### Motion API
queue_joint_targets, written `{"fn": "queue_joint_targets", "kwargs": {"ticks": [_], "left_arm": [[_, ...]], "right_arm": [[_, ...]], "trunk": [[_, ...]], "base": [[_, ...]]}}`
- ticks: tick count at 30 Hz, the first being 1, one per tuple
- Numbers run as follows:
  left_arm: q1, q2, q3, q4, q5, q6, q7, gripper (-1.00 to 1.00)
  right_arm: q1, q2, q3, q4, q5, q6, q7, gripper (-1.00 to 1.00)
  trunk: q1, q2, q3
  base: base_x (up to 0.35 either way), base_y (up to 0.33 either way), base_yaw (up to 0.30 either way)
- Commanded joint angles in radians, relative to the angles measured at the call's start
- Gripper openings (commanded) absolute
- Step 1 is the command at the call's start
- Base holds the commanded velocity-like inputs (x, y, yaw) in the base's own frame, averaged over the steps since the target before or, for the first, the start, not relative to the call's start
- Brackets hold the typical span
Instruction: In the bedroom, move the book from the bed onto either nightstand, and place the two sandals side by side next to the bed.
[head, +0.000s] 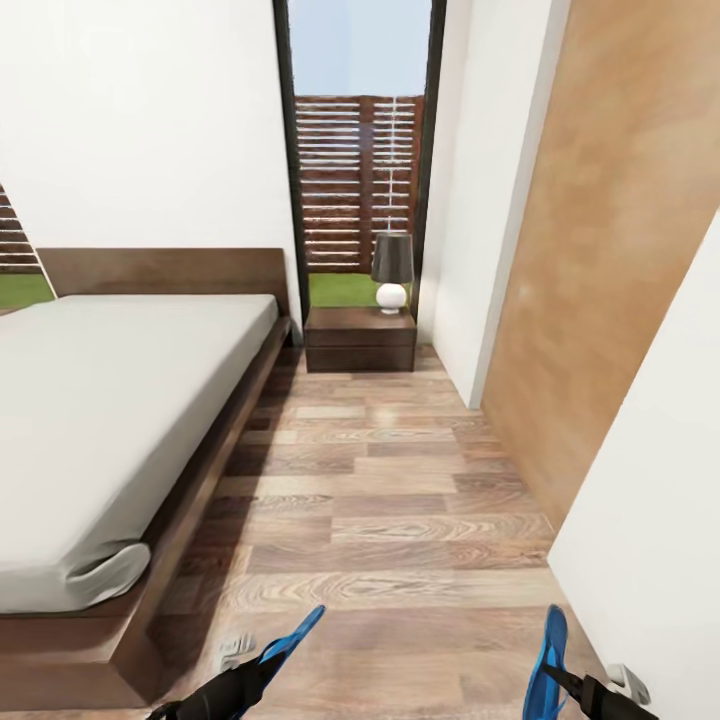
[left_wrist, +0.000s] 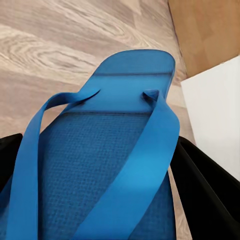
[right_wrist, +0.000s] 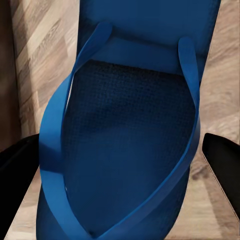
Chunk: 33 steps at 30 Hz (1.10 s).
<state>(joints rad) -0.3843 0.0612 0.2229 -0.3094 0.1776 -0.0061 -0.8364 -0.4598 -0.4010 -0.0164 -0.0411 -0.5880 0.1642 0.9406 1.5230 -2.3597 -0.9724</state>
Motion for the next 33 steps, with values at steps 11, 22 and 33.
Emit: {"fn": "queue_joint_targets", "kwargs": {"ticks": [11,22,33], "left_arm": [[-0.001,0.000,0.002,0.001,0.003,-0.002,-0.001,-1.00],[-0.001,0.000,0.002,0.001,0.003,-0.002,-0.001,-1.00],[-0.001,0.003,0.003,0.002,0.003,-0.002,-0.001,-1.00]], "right_arm": [[0.000,0.004,-0.004,0.000,-0.006,0.011,0.003,-1.00],[0.000,0.004,-0.004,0.000,-0.006,0.011,0.003,-1.00],[0.000,0.004,-0.004,0.000,-0.006,0.011,0.003,-1.00]], "trunk": [[0.000,0.000,-0.001],[0.000,0.000,-0.001],[0.000,0.000,-0.001]], "base": [[0.298,-0.123,0.000],[0.276,-0.153,0.000],[0.279,-0.141,0.000]]}}
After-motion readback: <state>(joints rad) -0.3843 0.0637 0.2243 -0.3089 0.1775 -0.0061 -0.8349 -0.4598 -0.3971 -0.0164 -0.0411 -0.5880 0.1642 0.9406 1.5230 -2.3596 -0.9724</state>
